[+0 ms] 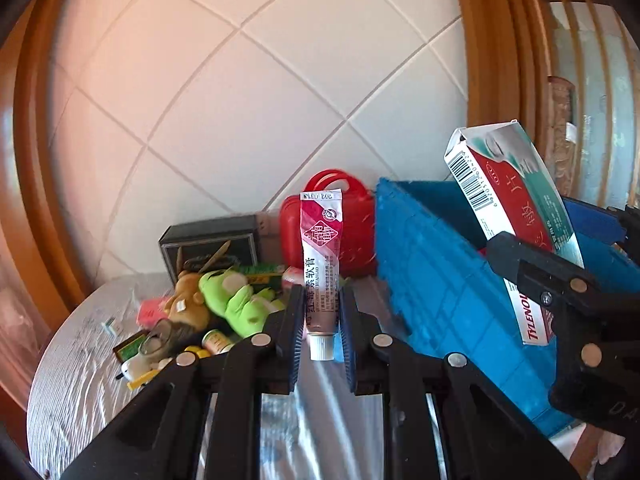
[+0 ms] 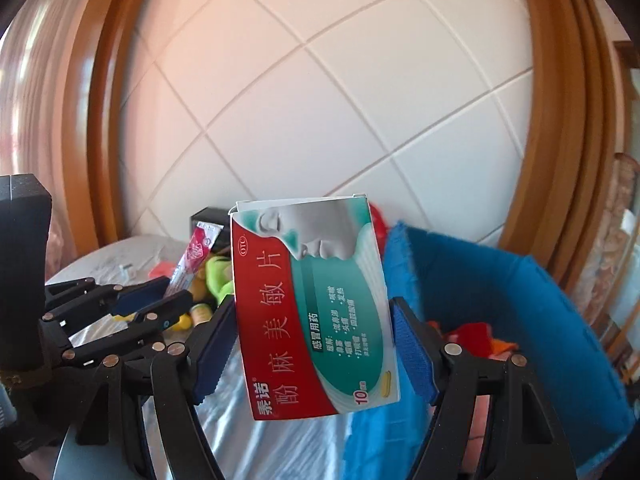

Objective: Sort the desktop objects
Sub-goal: 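Carry the tube and box over the blue bin and open both grippers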

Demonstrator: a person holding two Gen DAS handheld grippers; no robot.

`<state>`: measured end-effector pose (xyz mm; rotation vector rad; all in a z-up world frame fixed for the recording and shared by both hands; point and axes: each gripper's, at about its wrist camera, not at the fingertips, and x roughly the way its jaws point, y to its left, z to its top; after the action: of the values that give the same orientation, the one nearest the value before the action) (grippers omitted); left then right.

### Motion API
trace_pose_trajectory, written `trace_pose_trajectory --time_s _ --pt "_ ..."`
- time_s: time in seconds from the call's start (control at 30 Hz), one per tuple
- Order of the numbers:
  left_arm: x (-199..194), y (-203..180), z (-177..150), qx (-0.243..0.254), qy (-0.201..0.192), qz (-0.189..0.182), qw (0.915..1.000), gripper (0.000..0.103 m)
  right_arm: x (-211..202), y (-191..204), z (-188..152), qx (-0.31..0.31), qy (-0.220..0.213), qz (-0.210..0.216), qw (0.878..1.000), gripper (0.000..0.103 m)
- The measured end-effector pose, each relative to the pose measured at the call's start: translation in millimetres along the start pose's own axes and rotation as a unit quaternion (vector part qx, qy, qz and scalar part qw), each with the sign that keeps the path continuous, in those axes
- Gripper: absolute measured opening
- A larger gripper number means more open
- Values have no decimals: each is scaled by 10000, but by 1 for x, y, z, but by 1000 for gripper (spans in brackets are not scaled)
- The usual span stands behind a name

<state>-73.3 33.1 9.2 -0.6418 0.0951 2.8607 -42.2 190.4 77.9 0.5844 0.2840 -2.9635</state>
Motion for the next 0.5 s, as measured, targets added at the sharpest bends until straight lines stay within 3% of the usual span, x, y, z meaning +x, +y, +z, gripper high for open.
trace_pose_trajectory --time_s 0.27,0.5 --pt "6 -120 33 465 -242 -798 9954 17 -43 -108 -11 284 -232 -1260 9914 74" --pt "17 -208 31 689 -79 -1067 9919 17 -46 -174 -32 410 -63 -1675 9850 74"
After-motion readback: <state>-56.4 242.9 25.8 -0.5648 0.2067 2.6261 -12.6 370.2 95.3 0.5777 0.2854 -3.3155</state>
